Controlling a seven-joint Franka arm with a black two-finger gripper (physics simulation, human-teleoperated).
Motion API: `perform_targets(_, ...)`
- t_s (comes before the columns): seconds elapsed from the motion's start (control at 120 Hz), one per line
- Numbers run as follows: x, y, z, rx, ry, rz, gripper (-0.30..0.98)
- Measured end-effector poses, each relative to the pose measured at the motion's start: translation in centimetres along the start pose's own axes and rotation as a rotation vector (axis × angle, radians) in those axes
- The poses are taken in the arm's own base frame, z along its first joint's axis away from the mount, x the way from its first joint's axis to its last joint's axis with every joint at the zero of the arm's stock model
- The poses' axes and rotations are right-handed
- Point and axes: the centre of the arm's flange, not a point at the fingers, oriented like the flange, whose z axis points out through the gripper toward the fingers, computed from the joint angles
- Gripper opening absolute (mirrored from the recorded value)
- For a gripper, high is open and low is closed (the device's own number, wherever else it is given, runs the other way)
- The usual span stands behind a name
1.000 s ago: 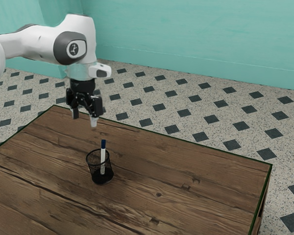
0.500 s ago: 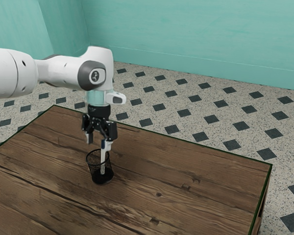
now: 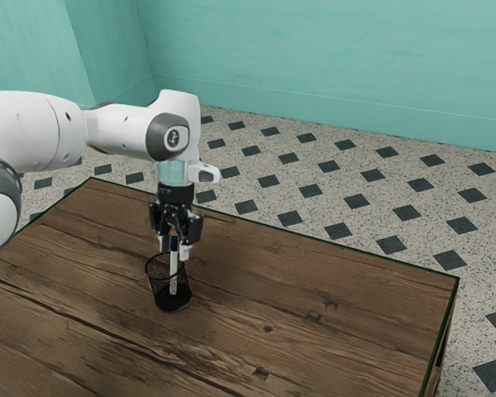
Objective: Take the marker out of the pen holder and place it to the left of the pen holder.
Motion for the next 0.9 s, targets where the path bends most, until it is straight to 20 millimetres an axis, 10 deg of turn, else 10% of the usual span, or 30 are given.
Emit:
perform_targets(0.3, -0.1, 0.0, -0.6, 0.003, 0.009, 0.007, -0.01)
perform_targets(0.667, -9.2, -4.1, -15.3, 0.081, 0.087, -0.073, -0.07)
perform_targets(0.8, -11.3, -7.8, -15.4, 0.090, 0.022, -0.149, -0.07)
perform_targets(0.9, -9.6, -9.0, -11.5, 0.102, -0.099, -0.168, -0.07)
